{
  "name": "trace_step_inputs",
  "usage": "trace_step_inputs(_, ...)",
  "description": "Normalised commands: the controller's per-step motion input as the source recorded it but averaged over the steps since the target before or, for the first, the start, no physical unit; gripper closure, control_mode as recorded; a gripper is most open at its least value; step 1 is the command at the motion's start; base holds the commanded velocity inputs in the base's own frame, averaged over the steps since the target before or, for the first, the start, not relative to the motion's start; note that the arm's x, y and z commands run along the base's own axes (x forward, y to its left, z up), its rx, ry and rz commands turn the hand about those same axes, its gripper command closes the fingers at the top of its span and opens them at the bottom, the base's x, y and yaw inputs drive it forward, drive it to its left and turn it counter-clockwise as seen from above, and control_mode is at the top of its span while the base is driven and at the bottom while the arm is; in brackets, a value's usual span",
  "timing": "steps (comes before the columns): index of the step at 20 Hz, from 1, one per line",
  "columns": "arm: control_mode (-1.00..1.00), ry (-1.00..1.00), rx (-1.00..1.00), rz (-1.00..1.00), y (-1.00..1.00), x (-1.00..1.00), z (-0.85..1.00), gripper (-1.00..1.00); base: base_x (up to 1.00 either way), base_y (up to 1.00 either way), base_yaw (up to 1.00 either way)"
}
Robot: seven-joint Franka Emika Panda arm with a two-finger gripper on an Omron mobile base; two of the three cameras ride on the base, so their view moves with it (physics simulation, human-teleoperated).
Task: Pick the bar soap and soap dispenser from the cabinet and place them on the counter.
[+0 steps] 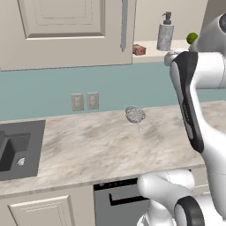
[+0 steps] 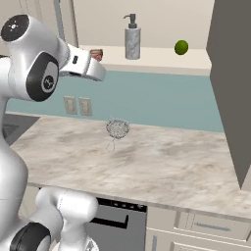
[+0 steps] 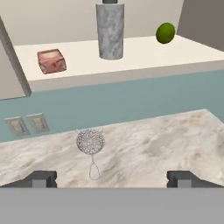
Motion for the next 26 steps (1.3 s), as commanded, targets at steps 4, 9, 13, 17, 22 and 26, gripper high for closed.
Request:
trace_step_inputs(4,-1.00,-0.11,-0.04,0.08,0.38,0.00,0.29,-1.00,0.00,0.00,0.00)
trace_step_inputs(9,-1.00,-0.01,-0.05,0.07,0.41,0.00,0.30,-1.00,0.00,0.00,0.00)
trace_step_inputs(13,-1.00,0.00,-0.01,0.05,0.47,0.13,0.07,-1.00,0.00,0.00,0.00)
trace_step_inputs(17,-1.00,-0.01,0.00,0.04,0.44,0.18,0.07,-1.00,0.00,0.00,0.00)
trace_step_inputs(22,-1.00,-0.06,0.00,0.01,0.40,0.18,0.13,-1.00,0.00,0.00,0.00)
trace_step_inputs(26,-1.00,-0.07,0.00,0.01,0.34,0.15,0.15,-1.00,0.00,0.00,0.00)
